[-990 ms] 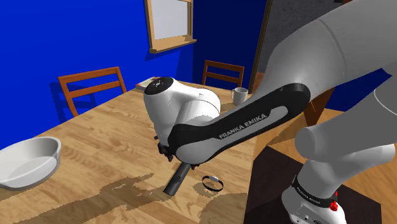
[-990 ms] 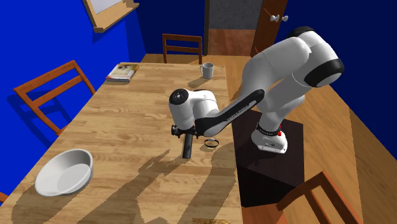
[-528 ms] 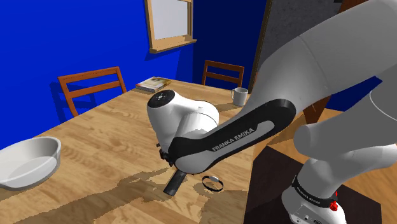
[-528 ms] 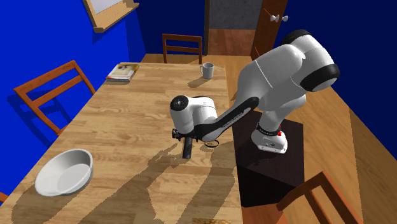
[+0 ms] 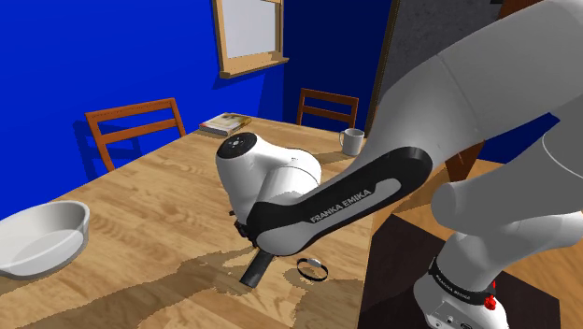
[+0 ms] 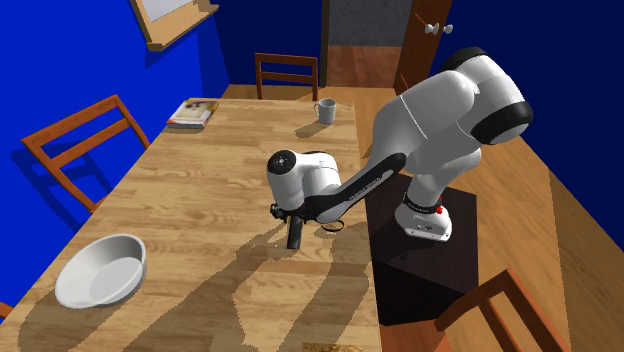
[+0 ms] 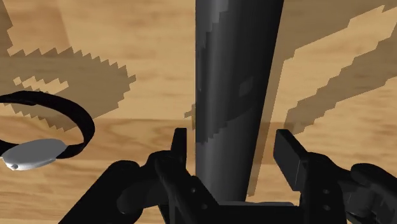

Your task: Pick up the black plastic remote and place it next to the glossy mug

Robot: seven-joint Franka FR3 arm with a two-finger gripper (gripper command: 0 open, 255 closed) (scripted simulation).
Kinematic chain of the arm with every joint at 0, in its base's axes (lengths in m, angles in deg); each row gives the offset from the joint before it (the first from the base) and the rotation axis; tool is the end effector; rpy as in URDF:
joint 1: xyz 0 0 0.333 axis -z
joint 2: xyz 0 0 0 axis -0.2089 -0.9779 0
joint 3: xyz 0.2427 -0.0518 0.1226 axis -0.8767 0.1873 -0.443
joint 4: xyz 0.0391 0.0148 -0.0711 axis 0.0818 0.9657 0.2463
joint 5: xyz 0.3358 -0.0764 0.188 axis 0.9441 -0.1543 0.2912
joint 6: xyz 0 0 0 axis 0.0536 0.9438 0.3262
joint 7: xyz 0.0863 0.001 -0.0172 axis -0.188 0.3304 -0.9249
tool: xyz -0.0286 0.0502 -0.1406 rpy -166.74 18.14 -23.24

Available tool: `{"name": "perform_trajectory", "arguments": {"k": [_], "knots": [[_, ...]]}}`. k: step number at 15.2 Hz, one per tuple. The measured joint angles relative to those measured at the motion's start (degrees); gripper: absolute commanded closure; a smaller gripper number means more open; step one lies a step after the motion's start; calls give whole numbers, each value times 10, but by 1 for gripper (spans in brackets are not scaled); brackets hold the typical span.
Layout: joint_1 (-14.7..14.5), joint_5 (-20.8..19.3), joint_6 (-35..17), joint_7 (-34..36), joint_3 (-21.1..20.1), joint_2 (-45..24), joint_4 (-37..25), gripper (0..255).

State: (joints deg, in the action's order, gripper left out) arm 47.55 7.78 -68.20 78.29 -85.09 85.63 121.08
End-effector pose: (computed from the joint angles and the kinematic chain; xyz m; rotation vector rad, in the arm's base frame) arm 0.3889 0.3195 0.2304 2.4457 -1.7076 0.2553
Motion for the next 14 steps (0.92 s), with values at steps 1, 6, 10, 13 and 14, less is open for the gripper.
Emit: {"name": "perform_trajectory", "arguments": {"k": [1, 6, 10, 13, 14], "knots": [[0, 0, -16, 0, 1, 0, 0, 255], [-3, -1, -1, 2, 3, 0, -3, 255], [-7, -3, 4, 2, 7, -3, -1, 255], [-35, -16, 22, 7, 38, -12, -4, 255], [-48, -21, 30, 10, 52, -16, -7, 255]]}}
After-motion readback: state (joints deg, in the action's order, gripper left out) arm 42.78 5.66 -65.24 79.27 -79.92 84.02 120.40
